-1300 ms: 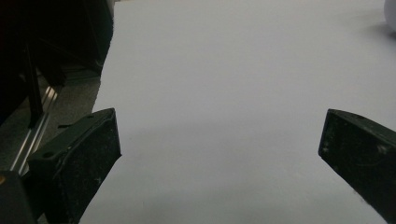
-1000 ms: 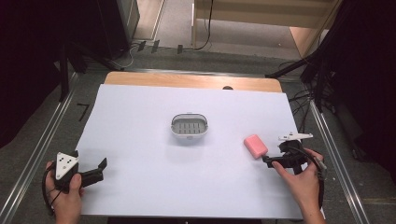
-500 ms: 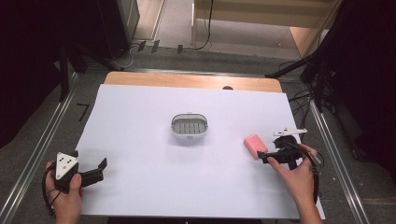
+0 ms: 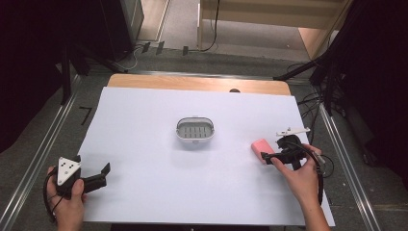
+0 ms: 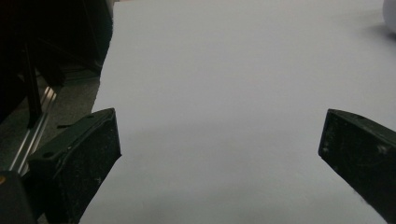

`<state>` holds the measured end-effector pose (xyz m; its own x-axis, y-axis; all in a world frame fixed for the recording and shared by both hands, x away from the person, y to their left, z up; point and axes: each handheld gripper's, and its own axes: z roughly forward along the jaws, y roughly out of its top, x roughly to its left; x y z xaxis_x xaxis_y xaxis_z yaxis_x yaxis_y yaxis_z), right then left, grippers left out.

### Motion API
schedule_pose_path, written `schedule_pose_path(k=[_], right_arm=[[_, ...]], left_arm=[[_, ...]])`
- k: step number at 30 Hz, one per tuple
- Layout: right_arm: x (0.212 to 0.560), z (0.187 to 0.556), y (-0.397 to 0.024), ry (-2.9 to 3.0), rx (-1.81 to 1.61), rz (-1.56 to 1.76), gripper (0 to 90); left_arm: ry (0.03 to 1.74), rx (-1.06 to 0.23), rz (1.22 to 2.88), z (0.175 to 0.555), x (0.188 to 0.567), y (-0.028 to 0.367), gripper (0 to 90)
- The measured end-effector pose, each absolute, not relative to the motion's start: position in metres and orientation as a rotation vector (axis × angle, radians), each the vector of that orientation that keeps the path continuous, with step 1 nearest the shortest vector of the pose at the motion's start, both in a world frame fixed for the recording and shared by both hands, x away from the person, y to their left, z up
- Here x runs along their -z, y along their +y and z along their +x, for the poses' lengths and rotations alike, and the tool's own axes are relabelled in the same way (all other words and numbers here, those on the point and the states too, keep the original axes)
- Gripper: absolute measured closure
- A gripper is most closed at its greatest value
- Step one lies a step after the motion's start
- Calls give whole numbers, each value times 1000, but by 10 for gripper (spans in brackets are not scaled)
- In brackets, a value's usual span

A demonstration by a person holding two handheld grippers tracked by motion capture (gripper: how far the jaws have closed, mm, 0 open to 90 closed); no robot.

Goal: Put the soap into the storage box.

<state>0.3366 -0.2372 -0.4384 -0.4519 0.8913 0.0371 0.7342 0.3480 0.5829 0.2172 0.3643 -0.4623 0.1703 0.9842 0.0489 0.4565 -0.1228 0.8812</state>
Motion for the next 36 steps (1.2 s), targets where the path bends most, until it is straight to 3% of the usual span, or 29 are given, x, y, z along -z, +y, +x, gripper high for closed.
schedule_pose_path(k=[36], right_arm=[[445,355,-227,2432,-746,1402,290]], left_arm=[[1383,-884,1700,217,462,364,0]])
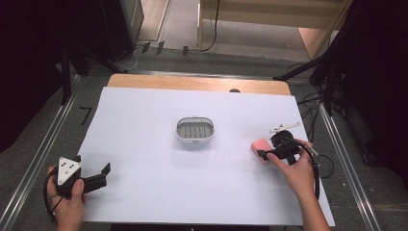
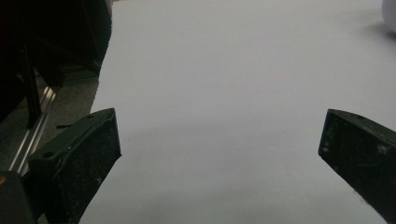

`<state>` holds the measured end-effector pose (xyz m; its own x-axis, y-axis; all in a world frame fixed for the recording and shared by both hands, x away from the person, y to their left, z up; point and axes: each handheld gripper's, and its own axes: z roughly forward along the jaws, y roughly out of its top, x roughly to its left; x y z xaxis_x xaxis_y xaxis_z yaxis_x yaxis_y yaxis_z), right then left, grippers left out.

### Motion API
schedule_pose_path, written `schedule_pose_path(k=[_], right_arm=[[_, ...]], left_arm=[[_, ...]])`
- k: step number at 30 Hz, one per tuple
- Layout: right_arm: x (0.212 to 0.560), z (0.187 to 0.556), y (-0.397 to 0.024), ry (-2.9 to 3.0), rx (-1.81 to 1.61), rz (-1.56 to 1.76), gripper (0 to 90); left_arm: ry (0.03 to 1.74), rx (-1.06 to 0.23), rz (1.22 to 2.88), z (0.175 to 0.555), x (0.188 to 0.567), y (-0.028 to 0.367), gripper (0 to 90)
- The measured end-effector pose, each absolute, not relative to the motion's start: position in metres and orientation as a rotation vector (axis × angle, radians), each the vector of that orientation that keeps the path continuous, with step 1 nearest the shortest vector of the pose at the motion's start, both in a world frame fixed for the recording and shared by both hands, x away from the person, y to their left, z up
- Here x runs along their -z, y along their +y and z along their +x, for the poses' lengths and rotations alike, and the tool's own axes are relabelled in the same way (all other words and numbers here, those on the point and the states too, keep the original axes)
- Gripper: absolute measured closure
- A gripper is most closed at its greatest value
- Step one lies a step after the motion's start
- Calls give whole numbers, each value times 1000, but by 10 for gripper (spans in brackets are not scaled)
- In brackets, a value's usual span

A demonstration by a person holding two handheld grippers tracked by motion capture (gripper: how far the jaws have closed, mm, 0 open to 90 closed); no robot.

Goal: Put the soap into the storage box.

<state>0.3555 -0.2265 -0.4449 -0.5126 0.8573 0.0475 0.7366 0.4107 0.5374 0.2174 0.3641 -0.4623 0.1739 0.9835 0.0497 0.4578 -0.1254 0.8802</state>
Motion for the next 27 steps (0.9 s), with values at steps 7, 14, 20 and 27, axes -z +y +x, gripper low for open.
schedule_pose_path(k=[7,14,20,27], right_arm=[[449,358,-222,2453,-723,1405,302],[452,359,-219,2468,-716,1409,352],[455,360,-219,2475,-695,1419,371],[457,361,-216,2474,-671,1418,375]], left_arm=[[1383,-884,1698,217,462,364,0],[1382,-883,1700,217,462,364,0],[1383,-884,1699,217,462,364,0],[1383,-883,1700,217,462,364,0]])
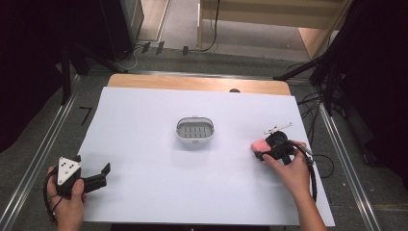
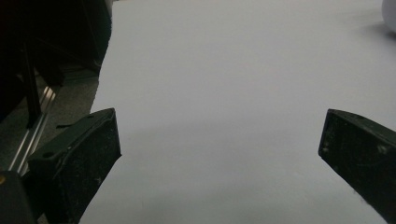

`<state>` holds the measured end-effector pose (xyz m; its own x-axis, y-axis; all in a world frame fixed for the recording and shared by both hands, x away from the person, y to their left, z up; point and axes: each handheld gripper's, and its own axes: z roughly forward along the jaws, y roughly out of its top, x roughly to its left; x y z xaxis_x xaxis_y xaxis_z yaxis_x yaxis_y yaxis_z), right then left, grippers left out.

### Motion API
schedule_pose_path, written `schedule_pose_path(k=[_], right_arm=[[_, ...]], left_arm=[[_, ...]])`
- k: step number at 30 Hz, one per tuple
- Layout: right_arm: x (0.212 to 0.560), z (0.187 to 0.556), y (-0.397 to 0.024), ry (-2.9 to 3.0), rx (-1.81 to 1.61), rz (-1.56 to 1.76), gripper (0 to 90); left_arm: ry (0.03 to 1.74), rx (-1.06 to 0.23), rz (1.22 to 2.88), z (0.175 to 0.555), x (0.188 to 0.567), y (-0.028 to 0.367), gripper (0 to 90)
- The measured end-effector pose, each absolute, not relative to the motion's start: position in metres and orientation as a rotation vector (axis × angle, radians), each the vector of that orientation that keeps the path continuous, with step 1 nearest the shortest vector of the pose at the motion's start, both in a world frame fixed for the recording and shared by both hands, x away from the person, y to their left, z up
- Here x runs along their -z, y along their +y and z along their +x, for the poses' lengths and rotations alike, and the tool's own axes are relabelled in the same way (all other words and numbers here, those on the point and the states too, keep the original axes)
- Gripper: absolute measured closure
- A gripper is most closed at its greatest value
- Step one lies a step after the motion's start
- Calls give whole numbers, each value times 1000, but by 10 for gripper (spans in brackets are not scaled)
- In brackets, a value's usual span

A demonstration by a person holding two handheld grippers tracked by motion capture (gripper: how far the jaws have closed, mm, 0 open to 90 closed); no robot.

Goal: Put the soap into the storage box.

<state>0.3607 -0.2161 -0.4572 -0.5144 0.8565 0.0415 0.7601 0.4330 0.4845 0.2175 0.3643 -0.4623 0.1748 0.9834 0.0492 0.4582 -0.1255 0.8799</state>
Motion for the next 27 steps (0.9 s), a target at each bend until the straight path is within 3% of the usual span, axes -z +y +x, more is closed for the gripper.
schedule_pose_path(k=[27], right_arm=[[442,360,-207,2510,-765,1287,389]], left_arm=[[1385,-885,1696,218,462,364,0]])
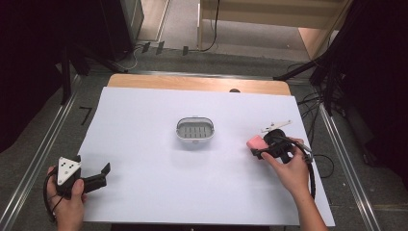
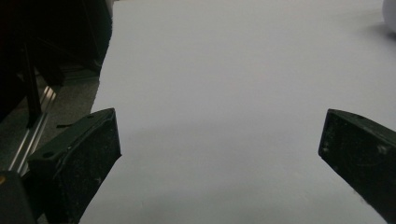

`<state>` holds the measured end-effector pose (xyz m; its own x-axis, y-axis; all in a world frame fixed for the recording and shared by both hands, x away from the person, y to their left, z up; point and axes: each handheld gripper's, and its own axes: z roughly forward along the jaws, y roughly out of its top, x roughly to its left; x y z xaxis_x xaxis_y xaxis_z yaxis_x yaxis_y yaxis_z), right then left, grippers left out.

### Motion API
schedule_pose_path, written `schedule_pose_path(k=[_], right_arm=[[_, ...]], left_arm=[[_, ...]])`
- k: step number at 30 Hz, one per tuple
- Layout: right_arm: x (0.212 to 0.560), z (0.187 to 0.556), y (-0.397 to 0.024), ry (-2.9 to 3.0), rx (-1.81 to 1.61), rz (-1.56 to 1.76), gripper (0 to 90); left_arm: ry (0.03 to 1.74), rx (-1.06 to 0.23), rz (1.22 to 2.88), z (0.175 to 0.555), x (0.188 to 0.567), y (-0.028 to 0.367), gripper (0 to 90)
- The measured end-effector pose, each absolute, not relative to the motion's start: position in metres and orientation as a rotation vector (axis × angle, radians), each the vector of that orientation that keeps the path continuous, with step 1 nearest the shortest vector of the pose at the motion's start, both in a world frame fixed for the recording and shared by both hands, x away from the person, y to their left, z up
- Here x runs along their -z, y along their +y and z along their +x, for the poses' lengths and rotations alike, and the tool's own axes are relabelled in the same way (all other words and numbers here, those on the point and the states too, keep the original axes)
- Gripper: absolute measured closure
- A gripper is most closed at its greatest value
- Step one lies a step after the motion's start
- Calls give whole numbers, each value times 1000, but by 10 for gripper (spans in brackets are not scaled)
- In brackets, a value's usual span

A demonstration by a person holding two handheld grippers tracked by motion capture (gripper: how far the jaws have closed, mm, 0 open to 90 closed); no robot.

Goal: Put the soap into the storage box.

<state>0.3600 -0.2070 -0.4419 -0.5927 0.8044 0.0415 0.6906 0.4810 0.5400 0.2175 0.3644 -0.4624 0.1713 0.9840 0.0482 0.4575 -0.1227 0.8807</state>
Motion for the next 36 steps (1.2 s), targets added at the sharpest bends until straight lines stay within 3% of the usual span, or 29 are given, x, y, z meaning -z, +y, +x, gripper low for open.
schedule_pose_path(k=[36], right_arm=[[406,383,-158,2607,-829,1008,389]], left_arm=[[1383,-879,1694,217,462,365,0]])
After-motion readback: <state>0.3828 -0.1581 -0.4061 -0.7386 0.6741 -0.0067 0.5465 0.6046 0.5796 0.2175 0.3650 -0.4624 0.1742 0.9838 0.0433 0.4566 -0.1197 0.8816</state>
